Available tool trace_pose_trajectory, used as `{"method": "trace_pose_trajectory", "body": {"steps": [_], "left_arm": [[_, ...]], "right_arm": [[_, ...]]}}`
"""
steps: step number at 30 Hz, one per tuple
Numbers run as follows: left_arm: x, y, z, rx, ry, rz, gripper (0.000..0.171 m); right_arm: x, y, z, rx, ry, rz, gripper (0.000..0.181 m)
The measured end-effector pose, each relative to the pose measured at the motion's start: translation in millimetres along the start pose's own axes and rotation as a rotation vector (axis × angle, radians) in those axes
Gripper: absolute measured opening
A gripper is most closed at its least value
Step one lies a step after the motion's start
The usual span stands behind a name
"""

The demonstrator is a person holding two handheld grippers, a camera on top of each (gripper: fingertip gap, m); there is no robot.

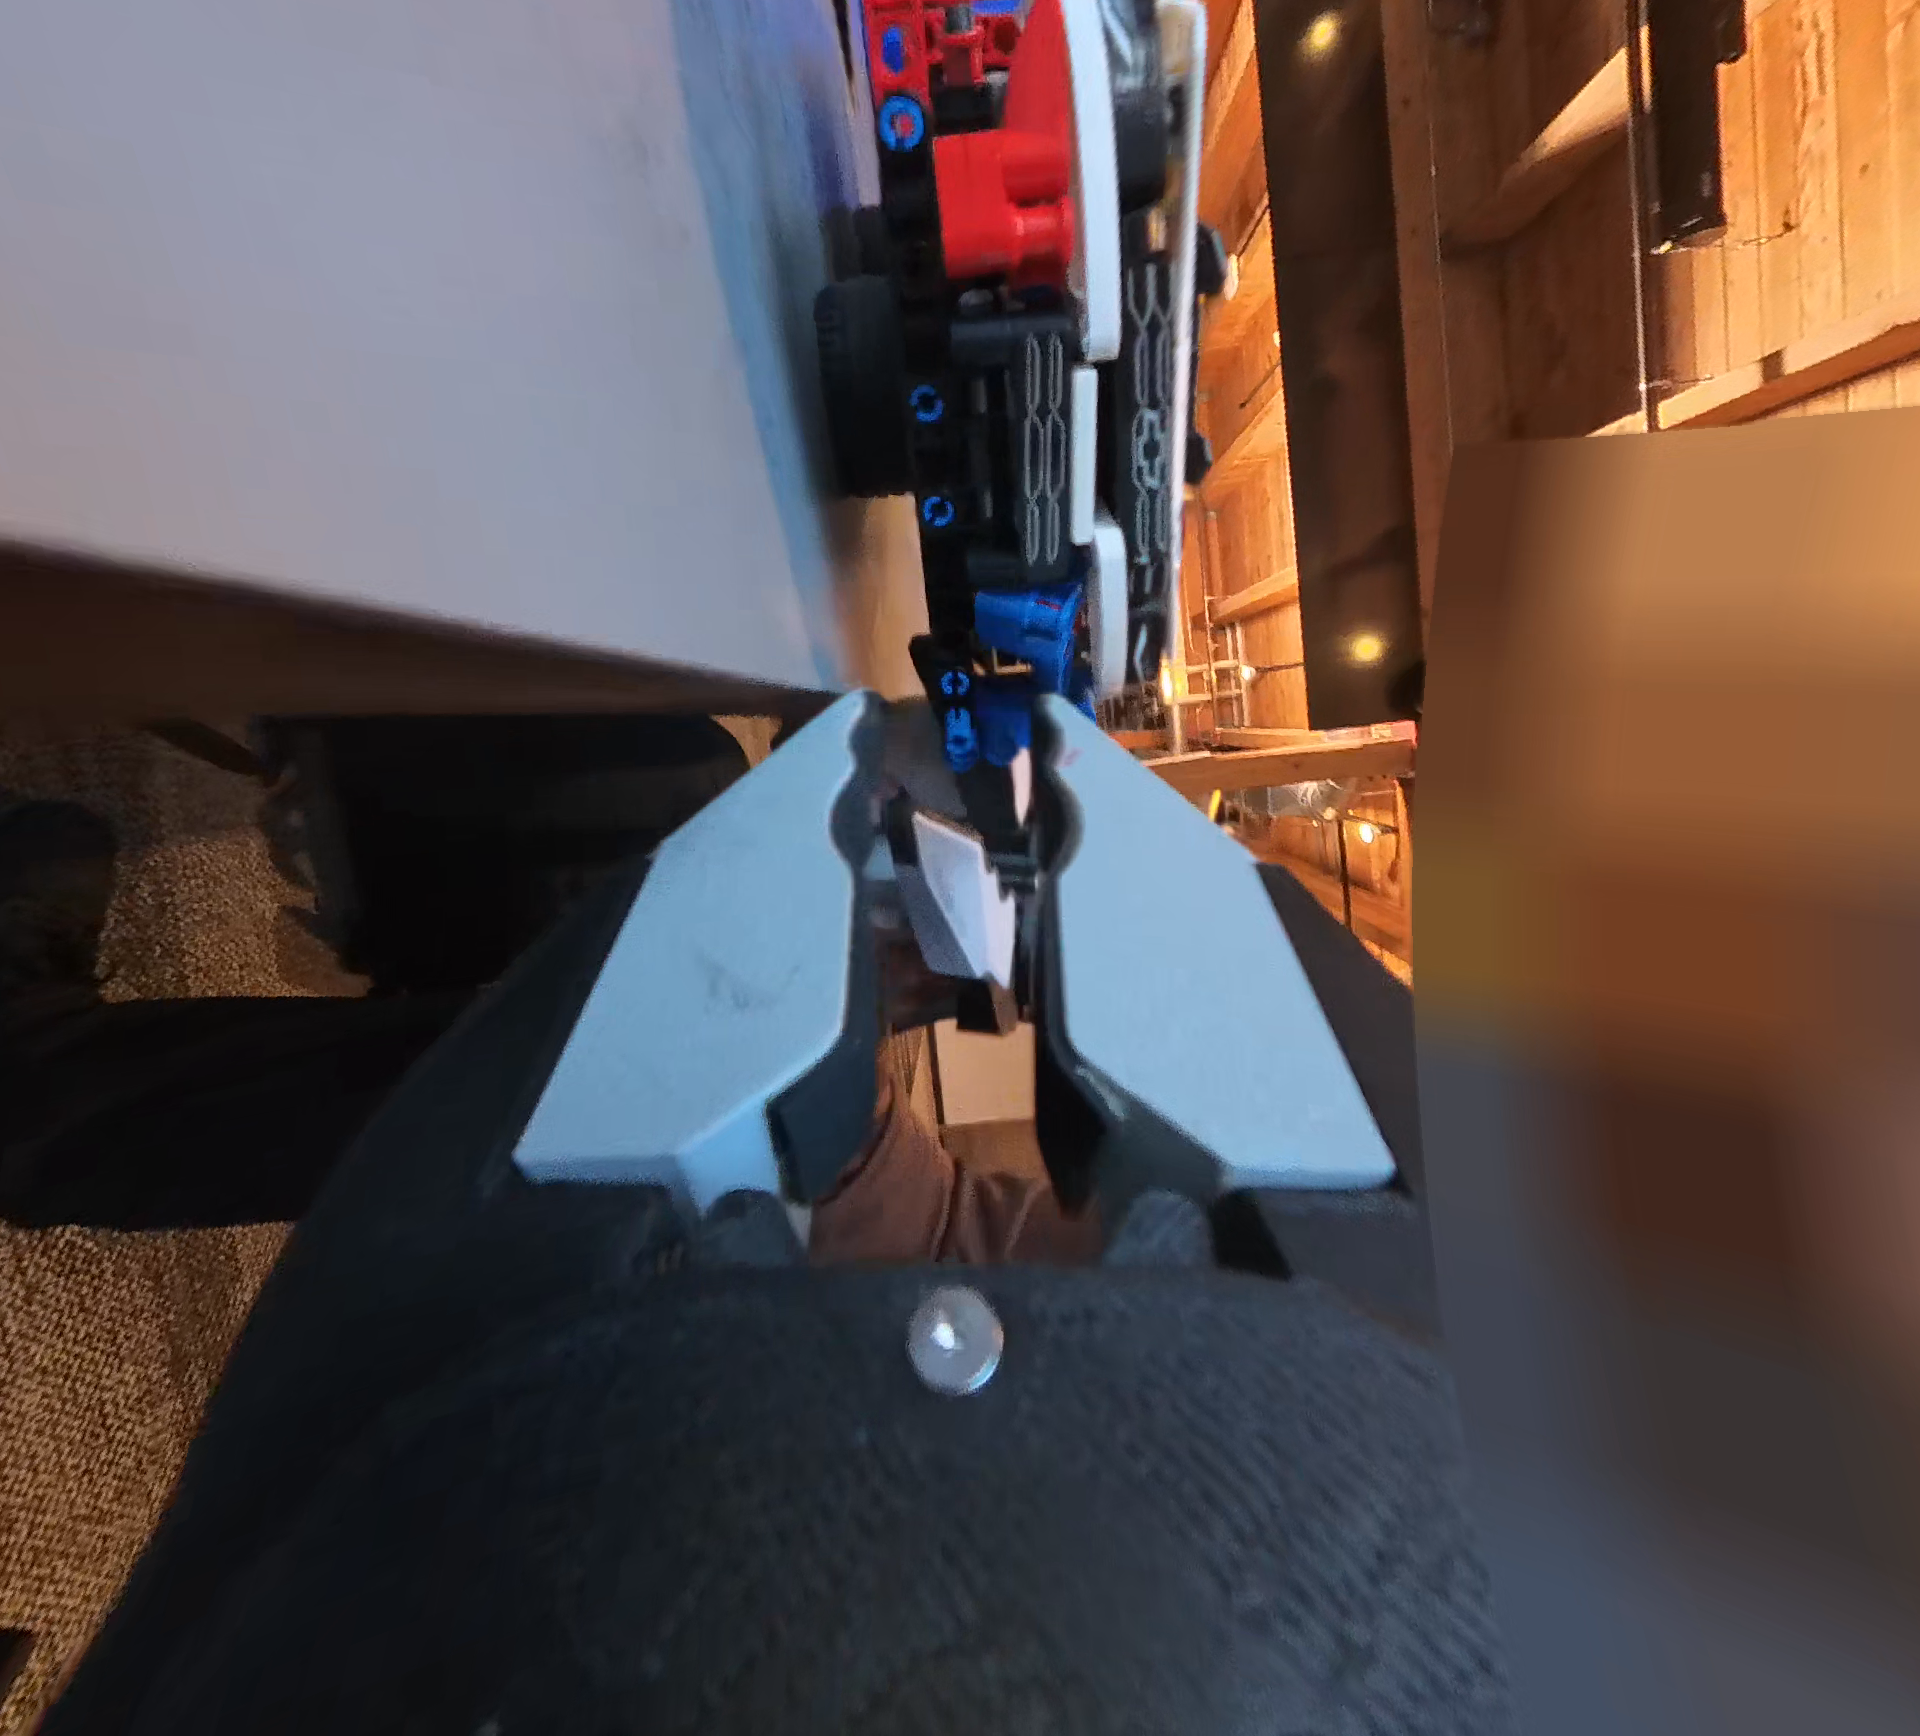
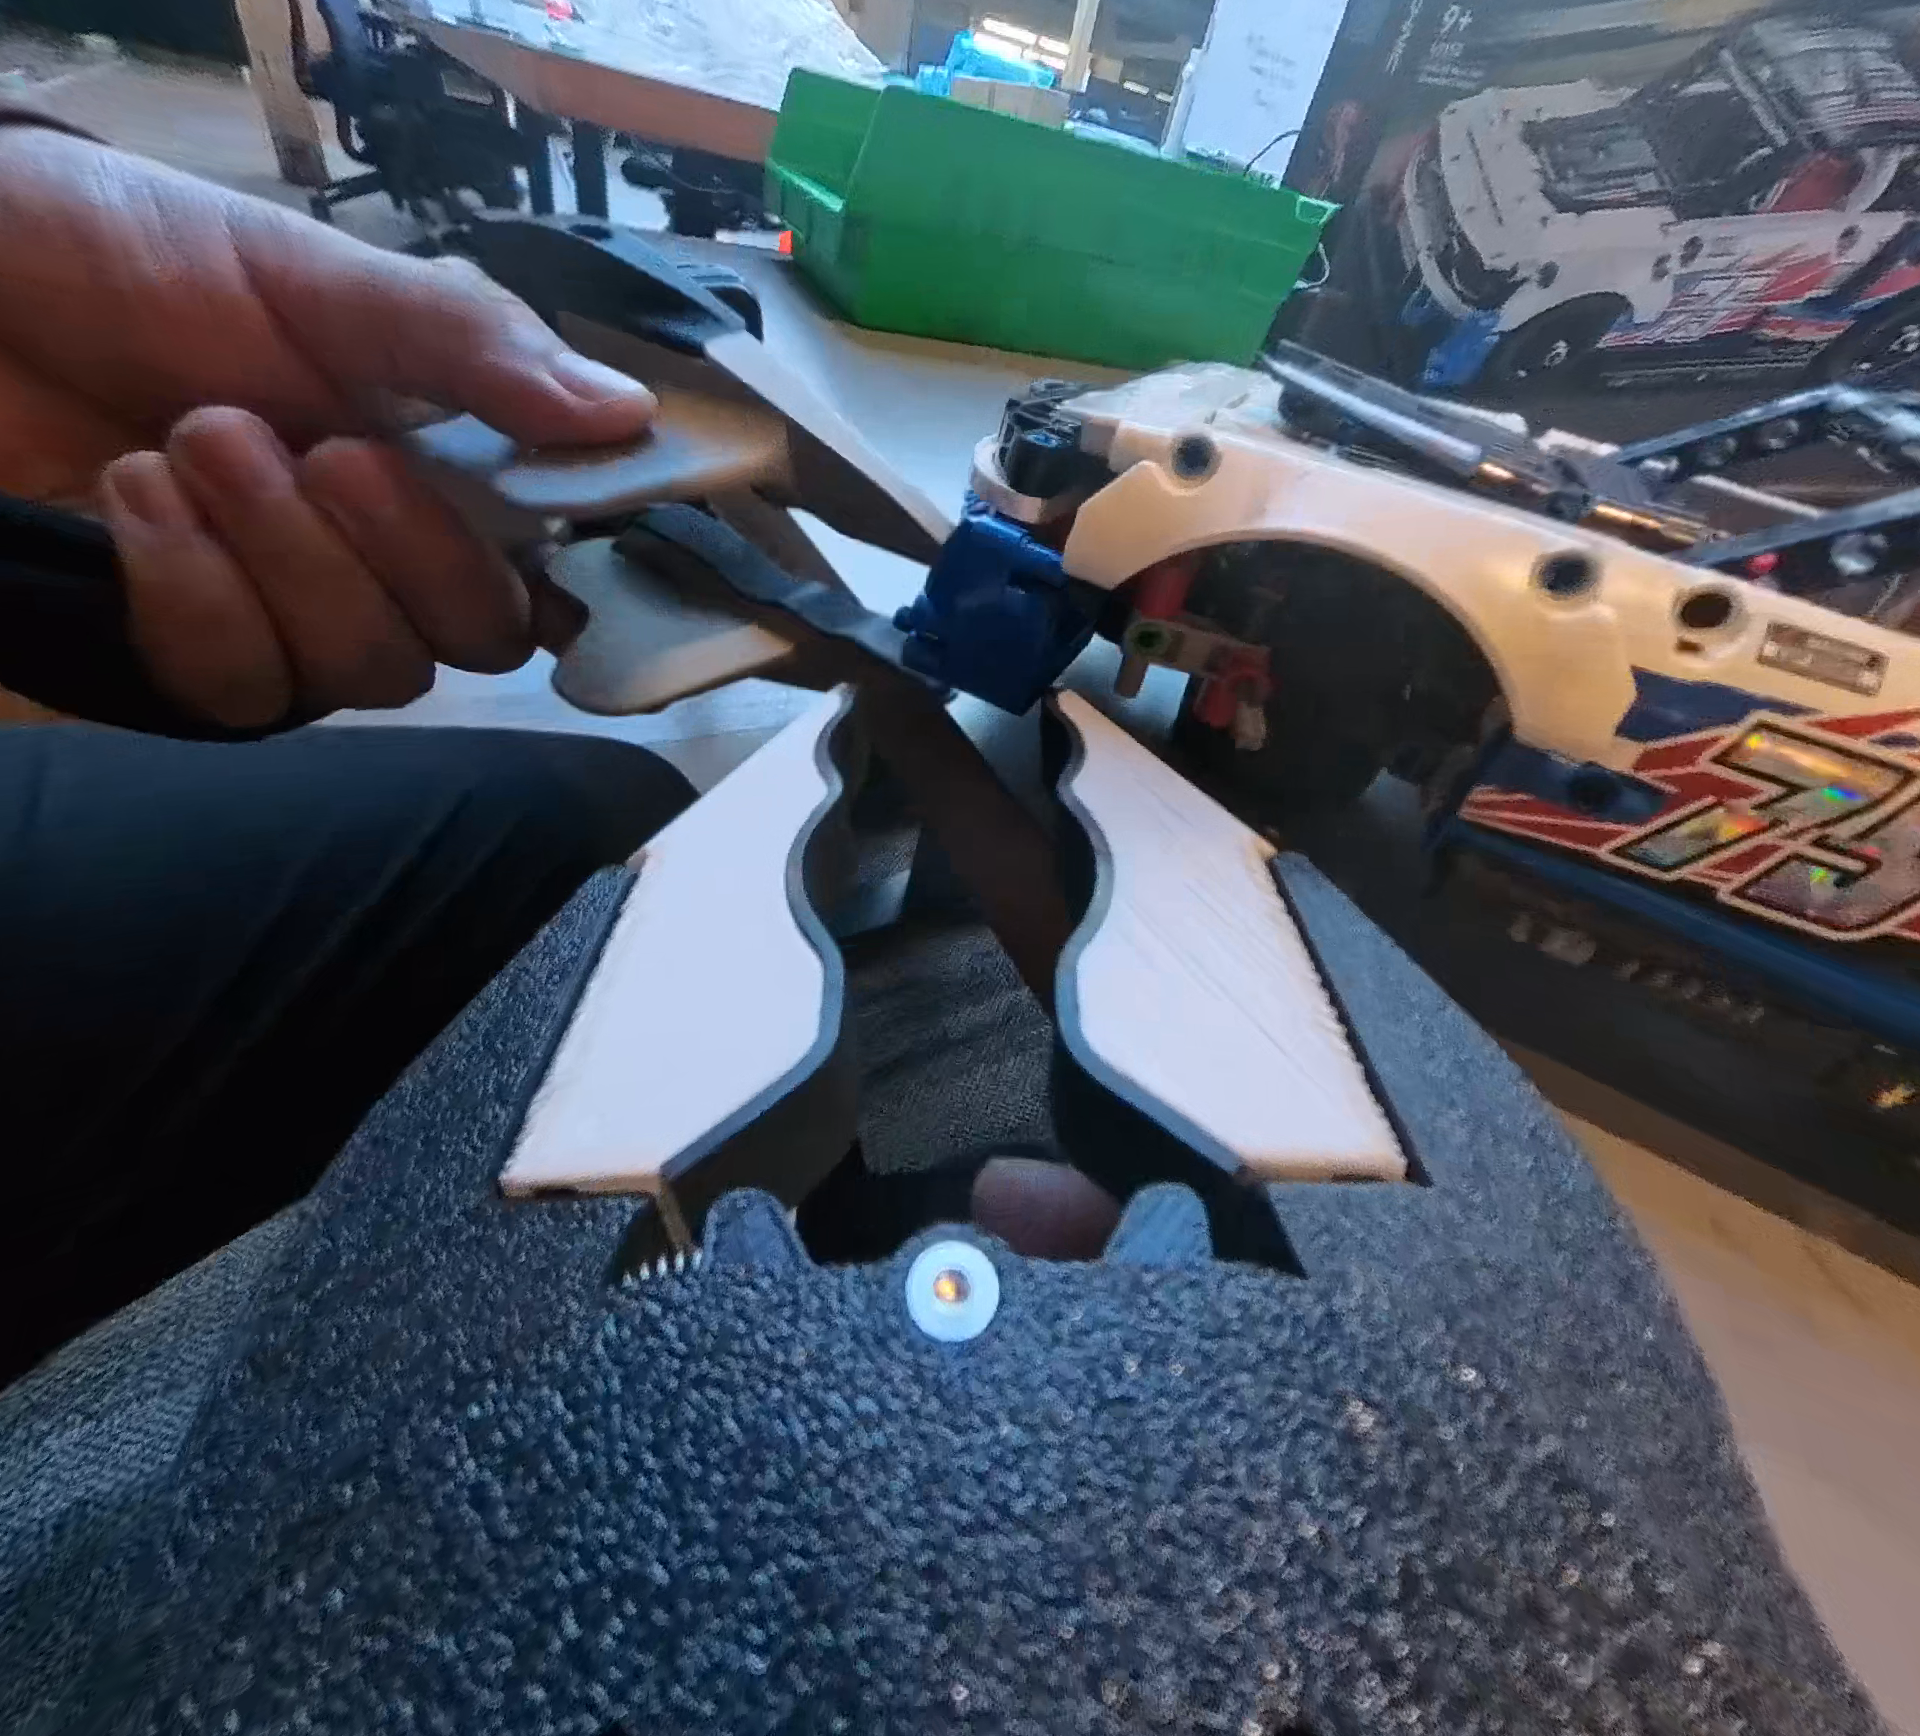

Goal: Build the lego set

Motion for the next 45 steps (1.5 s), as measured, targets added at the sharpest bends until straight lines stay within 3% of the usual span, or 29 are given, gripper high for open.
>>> {"method": "trace_pose_trajectory", "body": {"steps": [2,5,10,12,13,16,18,20,23,27,30,34,36,40,45], "left_arm": [[5.7,0.7,-4.9,0.0,-0.027,0.022,0.044],[26.0,8.4,-14.6,-0.014,-0.034,0.043,0.052],[59.2,47.3,-15.6,-0.391,-0.117,0.141,0.057],[62.1,67.0,3.8,-0.66,-0.211,0.221,0.063],[61.6,73.6,17.6,-0.794,-0.27,0.291,0.076],[59.6,80.3,66.5,-1.133,-0.43,0.495,0.095],[53.2,75.5,93.9,-1.234,-0.501,0.546,0.097],[40.8,68.3,105.3,-1.243,-0.644,0.492,0.099],[26.1,57.4,120.4,-1.324,-0.723,0.511,0.098],[26.0,43.3,128.4,-1.325,-0.712,0.514,0.1],[32.6,46.4,126.7,-1.335,-0.637,0.544,0.099],[37.9,50.2,123.9,-1.411,-0.529,0.597,0.078],[40.7,52.8,123.4,-1.438,-0.48,0.602,0.066],[51.8,61.2,128.8,-1.434,-0.313,0.588,0.065],[56.0,62.3,131.3,-1.413,-0.248,0.623,0.068]], "right_arm": [[1.4,0.5,1.1,0.001,-0.018,0.006,0.035],[10.6,5.4,0.8,-0.067,-0.012,-0.012,0.042],[49.1,18.8,3.4,-0.165,-0.006,-0.122,0.047],[64.9,34.3,2.0,-0.251,-0.044,-0.223,0.054],[71.1,40.4,1.6,-0.314,-0.068,-0.245,0.068],[85.2,42.3,5.0,-0.481,-0.126,-0.231,0.08],[90.5,34.9,8.7,-0.478,-0.157,-0.258,0.084],[90.8,29.0,8.5,-0.421,-0.226,-0.326,0.084],[86.7,30.2,6.5,-0.345,-0.281,-0.363,0.084],[91.8,52.0,-1.3,-0.266,-0.263,-0.373,0.08],[110.1,74.3,-10.5,-0.234,-0.239,-0.354,0.075],[147.5,119.9,-10.5,-0.209,-0.264,-0.397,0.076],[165.4,143.5,-5.8,-0.221,-0.277,-0.416,0.075],[188.1,173.5,-0.9,-0.327,-0.27,-0.391,0.074],[197.2,198.1,-10.2,-0.383,-0.426,-0.306,0.078]]}}
Point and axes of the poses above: each gripper's, where its closed fingertips meet, x back along the fingers, z out of its top, y = z × x across the jaws, the point moved 8 cm from there along x, back along the fingers, and after that the axes turned 15 degrees about -y, right-handed, at the moved point
